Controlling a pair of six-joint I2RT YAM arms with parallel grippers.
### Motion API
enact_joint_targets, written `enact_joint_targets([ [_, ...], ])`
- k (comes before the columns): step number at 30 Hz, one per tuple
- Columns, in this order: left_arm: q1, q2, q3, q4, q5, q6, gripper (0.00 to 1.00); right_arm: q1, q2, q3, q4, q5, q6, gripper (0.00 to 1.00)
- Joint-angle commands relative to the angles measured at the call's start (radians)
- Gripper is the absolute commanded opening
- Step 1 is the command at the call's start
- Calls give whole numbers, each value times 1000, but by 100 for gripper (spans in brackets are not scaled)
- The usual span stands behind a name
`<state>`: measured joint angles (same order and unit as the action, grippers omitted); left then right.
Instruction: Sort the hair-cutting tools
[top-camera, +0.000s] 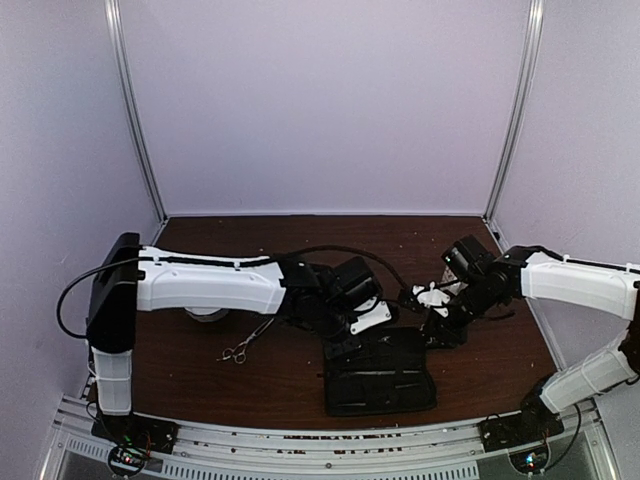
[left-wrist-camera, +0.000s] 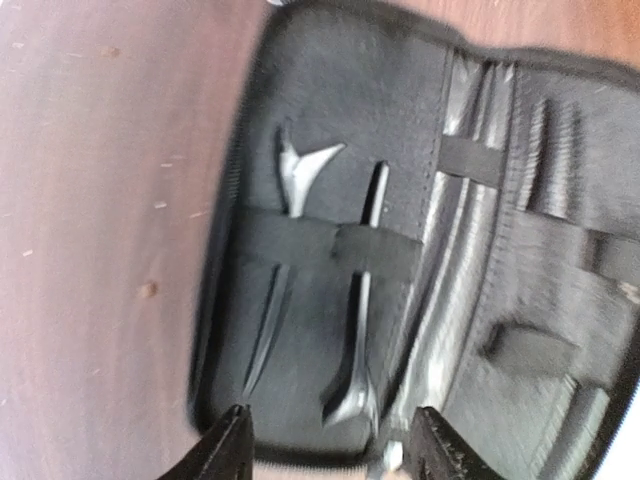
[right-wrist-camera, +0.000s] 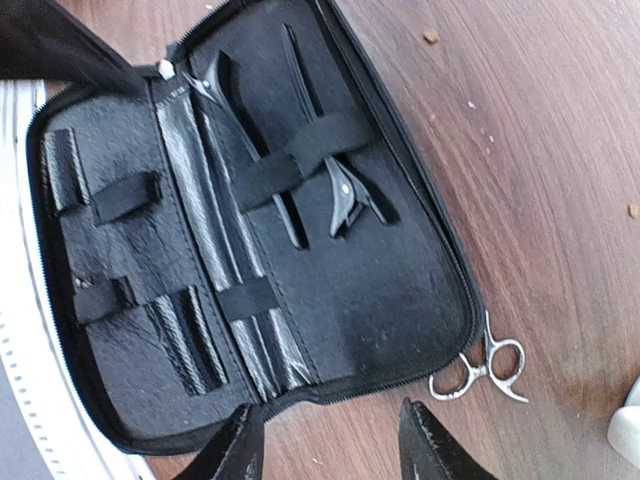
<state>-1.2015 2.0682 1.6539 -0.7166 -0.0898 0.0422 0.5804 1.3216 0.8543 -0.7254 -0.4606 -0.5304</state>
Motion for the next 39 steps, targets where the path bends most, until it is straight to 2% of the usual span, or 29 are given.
enact_joint_targets([
  [1,17,-102,-79,29,23,-64,52,-19,-13,-29,-17,57,-21,48],
  [5,33,-112,-149,45,92,-94,39,-28,-4,-35,-24,87,-35,49],
  [9,49,-103,-187,104,120,-99,37,-28,14,-59,-5,107,-46,54],
  [15,57,-18,-148,116,153,-90,32,-28,84,-44,-39,102,-56,55],
  [31,57,97,-49,175,194,-82,29,-27,195,-32,-49,48,-54,53],
  [36,58,107,-37,178,199,-84,29,-27,194,-30,-47,45,-53,53],
  [39,57,101,-47,178,190,-87,33,-27,190,-33,-44,45,-50,53],
])
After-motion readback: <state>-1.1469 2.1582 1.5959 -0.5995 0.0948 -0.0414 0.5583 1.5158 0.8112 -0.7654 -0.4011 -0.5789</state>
